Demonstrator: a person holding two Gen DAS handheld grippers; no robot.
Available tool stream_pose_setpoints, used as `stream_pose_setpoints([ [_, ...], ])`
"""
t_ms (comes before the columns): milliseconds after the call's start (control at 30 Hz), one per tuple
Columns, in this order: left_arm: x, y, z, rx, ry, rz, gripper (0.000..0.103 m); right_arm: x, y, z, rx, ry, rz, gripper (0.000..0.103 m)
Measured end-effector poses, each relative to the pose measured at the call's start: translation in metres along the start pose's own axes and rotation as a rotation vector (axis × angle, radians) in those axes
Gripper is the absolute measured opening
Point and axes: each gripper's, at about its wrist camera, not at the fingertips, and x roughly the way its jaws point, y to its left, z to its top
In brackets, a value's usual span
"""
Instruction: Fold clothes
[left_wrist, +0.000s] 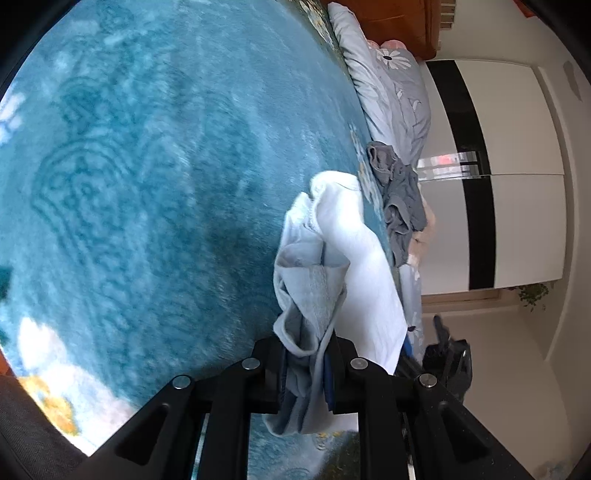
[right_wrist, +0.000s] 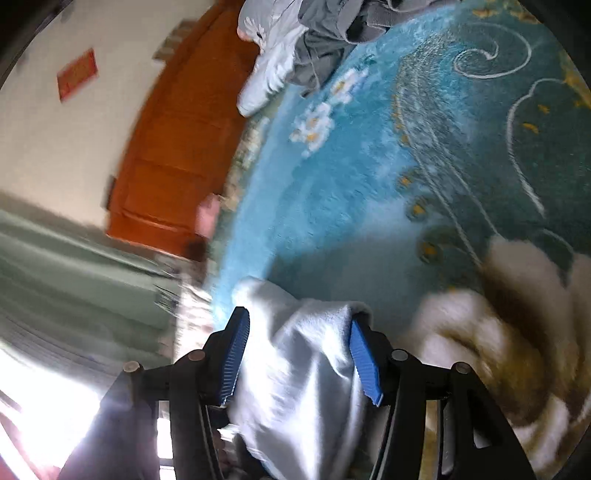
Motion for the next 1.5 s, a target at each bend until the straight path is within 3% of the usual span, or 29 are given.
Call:
stream_pose_setpoints([
  [100, 0.004, -0.007, 0.0, 0.031, -0.003, 0.03, 0.018, -0.009, 0.004, 0.016, 0.024, -0.051, 0.057, 0.056],
  [267, 0.002, -0.001, 0.0, 0.005, 0.0, 0.016, 0.018, -0.007, 0.008, 0.016, 0.007, -0.038, 0.041, 0.056],
  [433, -0.001, -0.001, -0.001, 0.004, 0.001, 0.025, 0.021, -0.054, -0.016, 0.013, 0.087, -0.221, 0.003, 0.056],
  [533, -0.004, -0.006, -0.001, 0.025, -0.007, 0.043, 0.026, -0.081, -0.024, 0.011, 0.111, -0.265, -0.006, 0.056],
  [700, -0.016, -0.01, -0.002, 0.046, -0.031, 0.073, 0.026, -0.07, -0.001, -0.01, -0.012, -0.14, -0.14, 0.056],
  [800, -0.035, -0.017, -0.001, 0.077, -0.088, 0.119, 0.026, -0.049, 0.018, -0.03, -0.114, -0.038, -0.201, 0.056],
  [933, -0.031, -0.046, -0.006, 0.194, -0.076, 0.107, 0.028, -0.028, 0.041, -0.058, -0.236, 0.079, -0.232, 0.056],
  [1067, -0.021, -0.078, -0.012, 0.322, -0.048, 0.082, 0.037, -0.014, 0.048, -0.072, -0.24, 0.12, -0.183, 0.056],
  [1167, 0.001, -0.087, -0.023, 0.386, 0.02, 0.126, 0.037, 0.004, 0.052, -0.078, -0.237, 0.149, -0.178, 0.056],
  [1300, 0.015, -0.067, -0.036, 0.4, 0.08, 0.212, 0.037, 0.026, 0.045, -0.081, -0.221, 0.208, -0.193, 0.056],
  [1400, 0.008, -0.056, -0.04, 0.382, 0.09, 0.186, 0.037, 0.018, 0.025, -0.084, -0.181, 0.198, -0.229, 0.05],
  [1500, 0.003, -0.056, -0.039, 0.382, 0.104, 0.177, 0.037, 0.002, 0.01, -0.082, -0.104, 0.167, -0.183, 0.049],
])
